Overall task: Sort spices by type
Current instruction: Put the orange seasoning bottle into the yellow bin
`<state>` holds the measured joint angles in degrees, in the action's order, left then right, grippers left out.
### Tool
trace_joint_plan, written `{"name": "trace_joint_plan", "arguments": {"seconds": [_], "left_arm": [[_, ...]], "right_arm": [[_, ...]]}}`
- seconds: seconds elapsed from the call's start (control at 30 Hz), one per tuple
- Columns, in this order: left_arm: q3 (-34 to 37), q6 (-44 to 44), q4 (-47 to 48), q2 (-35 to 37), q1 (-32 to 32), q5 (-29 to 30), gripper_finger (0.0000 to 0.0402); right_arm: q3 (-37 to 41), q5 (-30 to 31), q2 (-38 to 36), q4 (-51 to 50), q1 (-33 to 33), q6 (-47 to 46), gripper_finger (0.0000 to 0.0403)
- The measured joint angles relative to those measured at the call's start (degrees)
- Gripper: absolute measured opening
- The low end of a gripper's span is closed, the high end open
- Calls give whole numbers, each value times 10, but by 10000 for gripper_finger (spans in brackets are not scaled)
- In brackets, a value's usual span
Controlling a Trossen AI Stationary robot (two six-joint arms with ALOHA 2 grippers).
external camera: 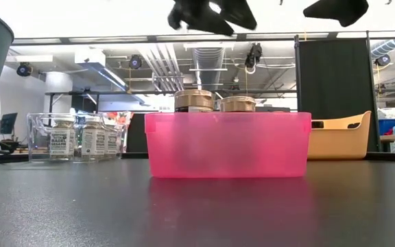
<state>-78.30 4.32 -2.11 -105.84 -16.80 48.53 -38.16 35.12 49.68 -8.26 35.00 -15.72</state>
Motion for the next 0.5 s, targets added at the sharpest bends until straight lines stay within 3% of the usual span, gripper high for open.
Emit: {"name": "trace_joint_plan", "arguments": {"seconds": [0.33,0.5], "left_arm": [[99,2,-48,116,-81,2,250],[124,-7,-47,156,-104,6,249]], "right_arm": [[-158,24,74,-225,0,-74,400],[-273,-9,148,-397,0,-118,400]]}}
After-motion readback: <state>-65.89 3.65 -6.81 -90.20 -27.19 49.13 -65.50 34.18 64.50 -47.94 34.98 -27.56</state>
